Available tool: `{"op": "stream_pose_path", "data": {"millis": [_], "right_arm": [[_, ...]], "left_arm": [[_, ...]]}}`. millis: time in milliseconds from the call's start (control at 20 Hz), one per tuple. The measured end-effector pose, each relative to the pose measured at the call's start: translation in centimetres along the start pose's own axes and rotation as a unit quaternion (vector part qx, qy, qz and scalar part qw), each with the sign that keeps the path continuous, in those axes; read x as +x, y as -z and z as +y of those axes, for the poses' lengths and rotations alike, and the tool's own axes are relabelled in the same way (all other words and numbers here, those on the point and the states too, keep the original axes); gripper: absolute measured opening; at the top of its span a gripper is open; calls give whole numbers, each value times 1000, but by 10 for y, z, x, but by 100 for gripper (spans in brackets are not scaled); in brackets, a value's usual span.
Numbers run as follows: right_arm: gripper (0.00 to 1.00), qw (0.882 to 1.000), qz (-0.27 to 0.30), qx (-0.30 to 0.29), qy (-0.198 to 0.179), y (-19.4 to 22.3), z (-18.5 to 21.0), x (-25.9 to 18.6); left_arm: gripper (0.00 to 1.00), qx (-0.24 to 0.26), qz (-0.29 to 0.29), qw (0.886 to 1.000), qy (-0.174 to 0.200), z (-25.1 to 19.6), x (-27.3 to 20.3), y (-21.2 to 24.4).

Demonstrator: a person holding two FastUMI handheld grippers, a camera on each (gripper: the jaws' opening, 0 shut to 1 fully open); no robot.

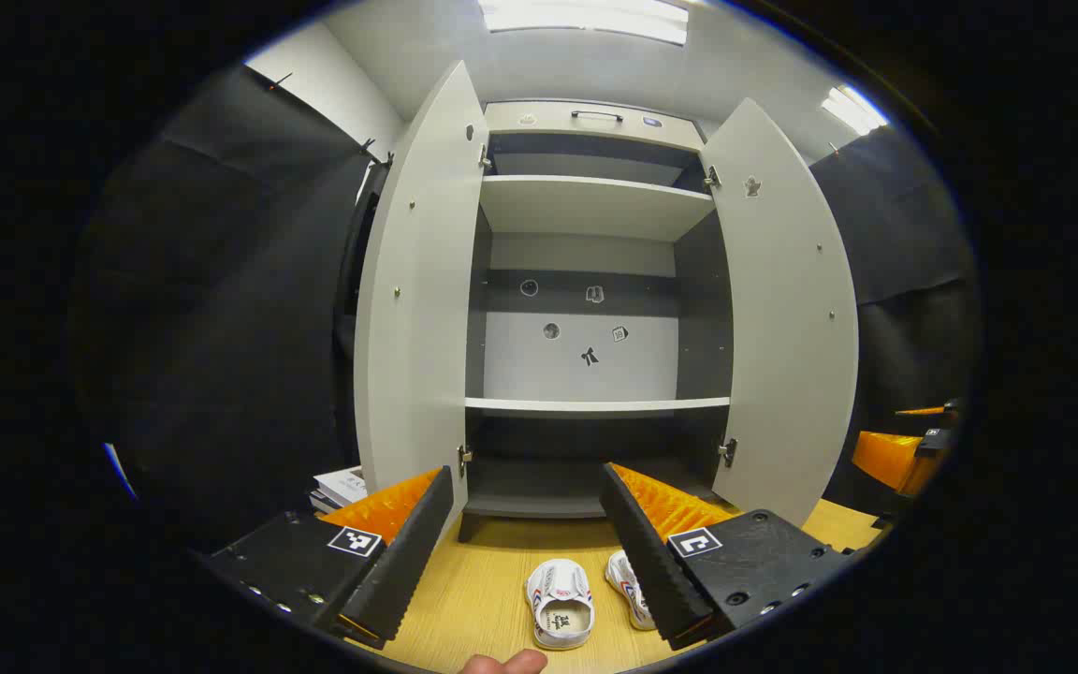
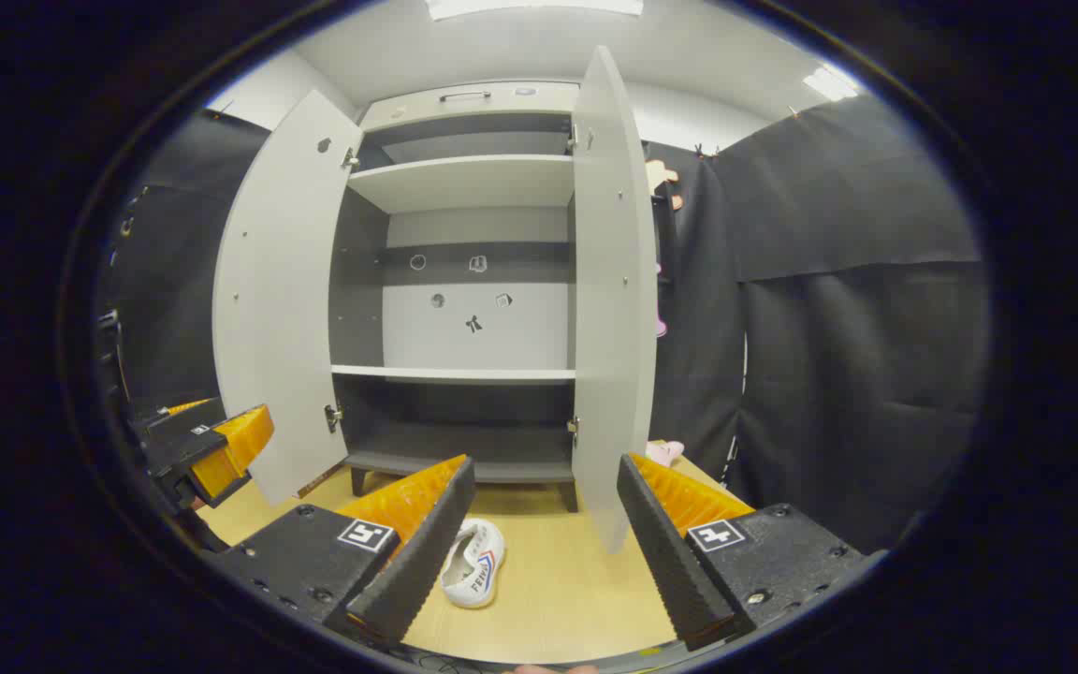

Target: Grab one shoe with the right hand and put it into the shoe cabinet, grab the other shoe with the left hand and put it into the shoe cabinet; then close the right door with the right hand and the left door with the left hand.

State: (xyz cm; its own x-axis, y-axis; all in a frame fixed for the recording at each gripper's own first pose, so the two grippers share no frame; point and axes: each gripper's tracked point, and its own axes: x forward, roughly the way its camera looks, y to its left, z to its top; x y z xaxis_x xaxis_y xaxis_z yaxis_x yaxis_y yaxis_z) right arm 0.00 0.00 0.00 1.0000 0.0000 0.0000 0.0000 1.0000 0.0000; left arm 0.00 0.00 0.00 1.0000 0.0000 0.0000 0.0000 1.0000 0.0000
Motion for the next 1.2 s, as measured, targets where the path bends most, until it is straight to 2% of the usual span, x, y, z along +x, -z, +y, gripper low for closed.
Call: {"op": "stream_pose_path", "data": {"millis": [400, 900, 1100, 1200], "right_arm": [[99, 1000, -5, -2, -9, -6, 4, 2], [99, 1000, -21, -15, -16, -13, 14, 3], [99, 1000, -15, -15, -22, -10, 18, 8], [99, 999, 5, -15, -34, 5, 26, 14]], "left_arm": [[95, 10, -22, 1000, 6, -4, -2, -11], [95, 13, -21, 1000, 15, -6, 1, -11], [95, 18, -26, 999, 14, -4, 1, -14], [95, 18, -27, 999, 12, -2, 0, -14]]}}
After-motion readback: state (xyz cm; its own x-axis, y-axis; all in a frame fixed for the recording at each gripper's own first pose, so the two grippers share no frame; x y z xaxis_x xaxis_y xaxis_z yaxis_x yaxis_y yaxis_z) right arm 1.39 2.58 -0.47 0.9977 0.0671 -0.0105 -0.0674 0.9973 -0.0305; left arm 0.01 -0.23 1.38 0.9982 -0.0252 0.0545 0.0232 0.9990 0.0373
